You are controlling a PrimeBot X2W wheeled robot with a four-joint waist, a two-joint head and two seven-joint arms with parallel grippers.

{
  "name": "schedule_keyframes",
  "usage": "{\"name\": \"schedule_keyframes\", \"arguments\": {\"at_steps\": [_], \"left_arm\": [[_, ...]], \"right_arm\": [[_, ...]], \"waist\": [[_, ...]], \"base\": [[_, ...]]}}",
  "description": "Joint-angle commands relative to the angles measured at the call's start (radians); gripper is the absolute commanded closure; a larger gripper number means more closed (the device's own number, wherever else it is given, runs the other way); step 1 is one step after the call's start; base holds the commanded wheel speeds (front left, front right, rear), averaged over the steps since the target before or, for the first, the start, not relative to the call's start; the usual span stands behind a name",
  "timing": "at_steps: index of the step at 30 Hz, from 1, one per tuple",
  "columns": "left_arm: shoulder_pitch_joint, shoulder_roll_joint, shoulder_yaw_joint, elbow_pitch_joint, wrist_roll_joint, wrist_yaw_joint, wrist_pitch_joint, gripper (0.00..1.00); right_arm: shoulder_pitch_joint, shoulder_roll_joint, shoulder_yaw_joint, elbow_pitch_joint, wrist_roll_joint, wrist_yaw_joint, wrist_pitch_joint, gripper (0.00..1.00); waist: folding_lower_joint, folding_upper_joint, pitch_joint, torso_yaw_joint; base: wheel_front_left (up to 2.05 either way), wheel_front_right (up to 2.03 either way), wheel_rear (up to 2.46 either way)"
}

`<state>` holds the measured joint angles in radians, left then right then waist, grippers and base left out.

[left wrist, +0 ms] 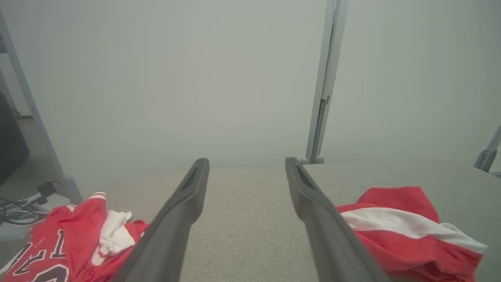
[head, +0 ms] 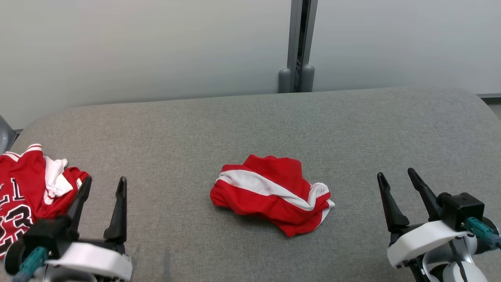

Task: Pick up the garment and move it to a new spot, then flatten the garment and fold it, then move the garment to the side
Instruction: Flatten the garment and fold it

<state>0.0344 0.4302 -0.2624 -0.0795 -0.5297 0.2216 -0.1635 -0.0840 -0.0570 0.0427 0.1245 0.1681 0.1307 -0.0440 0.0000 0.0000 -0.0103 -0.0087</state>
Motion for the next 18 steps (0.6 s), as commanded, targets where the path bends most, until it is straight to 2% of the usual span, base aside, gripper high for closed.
{"name": "schedule_keyframes", "arguments": {"at_steps": [1,8,13,14,18], "left_arm": [[-0.047,0.004,-0.009,0.006,-0.002,-0.017,0.011,0.0],[-0.231,-0.034,-0.088,0.113,-0.05,-0.11,0.132,0.0],[-0.367,-0.087,-0.153,0.284,-0.113,-0.204,0.246,0.0],[-0.367,-0.087,-0.153,0.284,-0.113,-0.204,0.246,0.0],[-0.465,-0.129,-0.182,0.442,-0.165,-0.275,0.323,0.0]], "right_arm": [[-0.012,-0.002,0.001,-0.006,0.002,0.0,0.005,0.0],[-0.046,0.001,0.016,-0.011,0.002,0.0,-0.003,0.0],[-0.078,0.002,0.027,-0.006,0.004,0.0,-0.015,0.0],[-0.078,0.002,0.027,-0.006,0.004,0.0,-0.015,0.0],[-0.103,0.003,0.036,0.004,0.007,0.0,-0.027,0.0]], "waist": [[0.0,0.0,0.009,-0.002],[0.0,0.0,0.08,-0.037],[0.0,0.0,0.144,-0.074],[0.0,0.0,0.144,-0.074],[0.0,0.0,0.183,-0.105]], "base": [[0.0,0.0,0.0],[0.0,0.0,0.0],[0.0,0.0,0.0],[0.0,0.0,0.0],[0.0,0.0,0.0]]}}
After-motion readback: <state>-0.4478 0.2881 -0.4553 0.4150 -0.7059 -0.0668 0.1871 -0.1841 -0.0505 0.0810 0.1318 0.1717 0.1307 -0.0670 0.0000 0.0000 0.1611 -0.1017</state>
